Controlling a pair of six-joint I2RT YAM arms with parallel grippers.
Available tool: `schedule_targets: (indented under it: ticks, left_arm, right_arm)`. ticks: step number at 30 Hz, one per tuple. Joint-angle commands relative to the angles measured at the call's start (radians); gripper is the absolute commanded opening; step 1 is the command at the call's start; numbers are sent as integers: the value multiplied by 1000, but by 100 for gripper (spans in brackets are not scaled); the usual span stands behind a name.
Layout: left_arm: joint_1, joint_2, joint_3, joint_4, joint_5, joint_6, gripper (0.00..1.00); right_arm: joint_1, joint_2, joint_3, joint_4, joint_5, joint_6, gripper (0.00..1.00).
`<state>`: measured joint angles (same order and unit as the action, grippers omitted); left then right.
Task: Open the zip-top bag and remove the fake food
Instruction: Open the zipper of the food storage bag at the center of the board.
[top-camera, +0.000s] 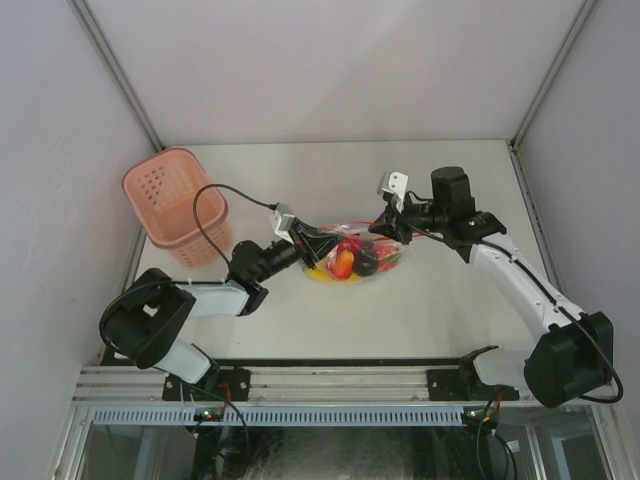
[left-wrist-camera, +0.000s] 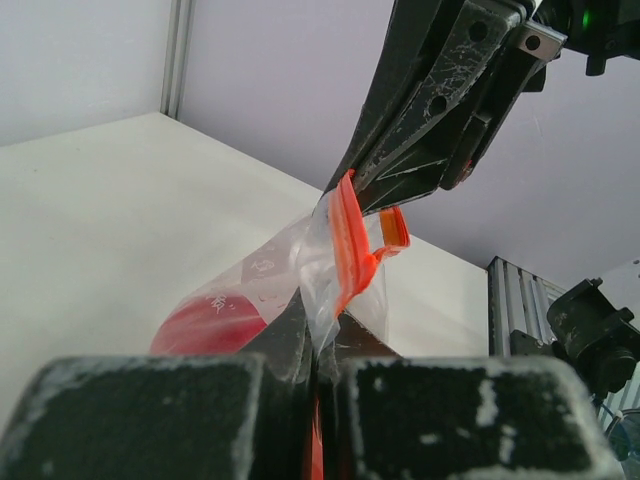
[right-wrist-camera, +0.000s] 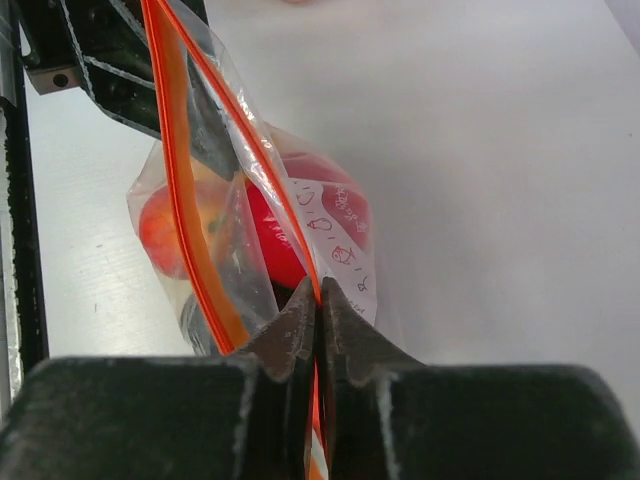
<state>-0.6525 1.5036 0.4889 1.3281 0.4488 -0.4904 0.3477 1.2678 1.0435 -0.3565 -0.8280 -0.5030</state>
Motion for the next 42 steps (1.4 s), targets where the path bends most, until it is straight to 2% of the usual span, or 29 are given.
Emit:
schedule_targets:
  ticks: [1,4,12,15,17,23,29,33,38,42]
  left_arm:
    - [-6,0,78,58,-7,-13,0]
    - [-3,23,149,-12,-16,-10,6]
    - [-1,143,459,-281,-26,-8,46]
    - [5,138,488,-333,-81,1,63]
    - [17,120,471,-356,-118,1,69]
    - [65,49,312,-335,-156,-79,72]
    - [47,4,140,-310,-185,-257,71]
    - [-15,-4,52,-312,-280,-378,70]
    - [-94,-1,42,-379,-402,-487,68]
    - [-117,1,132,-607,-544,-442,74]
  right_arm:
    - [1,-8,68,-23,10,-10,0]
    - [-5,-19,86,5,72,57,0]
    - [-166,-110,69,152,242,256,0]
    - [-242,-159,61,178,250,308,0]
    - [-271,-169,55,177,224,318,0]
    - [-247,-119,-19,225,48,343,0]
    - [-201,78,-31,221,51,368,0]
    - [-189,124,-31,240,34,425,0]
    - [-162,131,-39,274,24,481,0]
    - [-159,130,-38,272,21,475,0]
